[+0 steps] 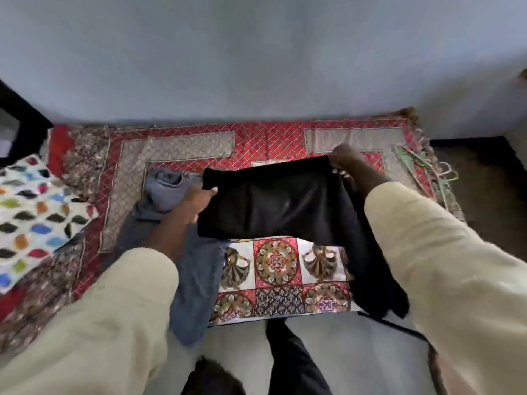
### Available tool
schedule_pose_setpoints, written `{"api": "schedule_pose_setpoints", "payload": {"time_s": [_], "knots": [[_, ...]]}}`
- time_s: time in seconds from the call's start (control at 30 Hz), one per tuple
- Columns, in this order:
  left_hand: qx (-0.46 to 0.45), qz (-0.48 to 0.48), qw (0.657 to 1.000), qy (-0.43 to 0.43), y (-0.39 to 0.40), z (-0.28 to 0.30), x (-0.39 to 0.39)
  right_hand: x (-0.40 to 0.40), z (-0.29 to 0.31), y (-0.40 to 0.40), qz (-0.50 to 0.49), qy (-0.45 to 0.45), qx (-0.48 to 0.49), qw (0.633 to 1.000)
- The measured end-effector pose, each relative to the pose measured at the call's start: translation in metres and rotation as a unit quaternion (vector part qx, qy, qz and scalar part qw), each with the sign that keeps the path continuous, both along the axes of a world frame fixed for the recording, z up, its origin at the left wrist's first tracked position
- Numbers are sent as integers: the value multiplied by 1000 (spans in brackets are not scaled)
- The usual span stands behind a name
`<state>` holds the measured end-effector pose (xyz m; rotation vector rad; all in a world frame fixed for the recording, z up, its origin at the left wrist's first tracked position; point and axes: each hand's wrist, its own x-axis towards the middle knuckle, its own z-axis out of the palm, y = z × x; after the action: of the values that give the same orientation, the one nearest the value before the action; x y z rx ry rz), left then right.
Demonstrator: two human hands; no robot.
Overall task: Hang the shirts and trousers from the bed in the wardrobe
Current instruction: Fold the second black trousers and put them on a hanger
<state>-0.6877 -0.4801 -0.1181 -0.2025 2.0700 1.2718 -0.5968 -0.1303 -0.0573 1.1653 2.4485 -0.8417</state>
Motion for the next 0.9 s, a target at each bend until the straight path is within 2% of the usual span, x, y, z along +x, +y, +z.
{"api": "schedule_pose_setpoints", "payload": {"time_s": [0.07,0.17,0.27,0.4,0.53,0.6,0.63,0.7,0.77,0.8,0.87,0.9], "knots": [[-81,25,995,43,-9,-39,0,-14,-73,-22,22,-64,-33,997],[-162,49,981,91,-20,-103,-17,-47,-183,-39,-17,-57,-66,996],[-218,16,967,130,-32,-159,-41,-63,-229,-56,-1,-53,-30,998],[-244,2,957,153,-43,-212,-77,-97,-269,-62,-31,-28,-17,999],[-275,-21,943,185,-64,-261,-110,-129,-316,-85,-74,42,-100,991],[-303,-45,932,194,-74,-287,-119,-130,-340,-110,-34,66,-110,991],[-321,-57,924,201,-76,-296,-120,-125,-355,-123,6,69,-77,995],[-380,-77,888,248,-77,-313,-120,-110,-382,-149,112,25,3,993],[-449,-87,826,328,-71,-327,-115,-99,-402,-169,174,-58,8,983],[-453,-92,800,383,-63,-330,-109,-94,-409,-176,194,-82,10,978],[-368,-171,766,499,-40,-332,-90,-88,-418,-182,217,-99,18,971],[-316,-242,754,522,-28,-333,-79,-86,-418,-185,219,-97,11,971]]}}
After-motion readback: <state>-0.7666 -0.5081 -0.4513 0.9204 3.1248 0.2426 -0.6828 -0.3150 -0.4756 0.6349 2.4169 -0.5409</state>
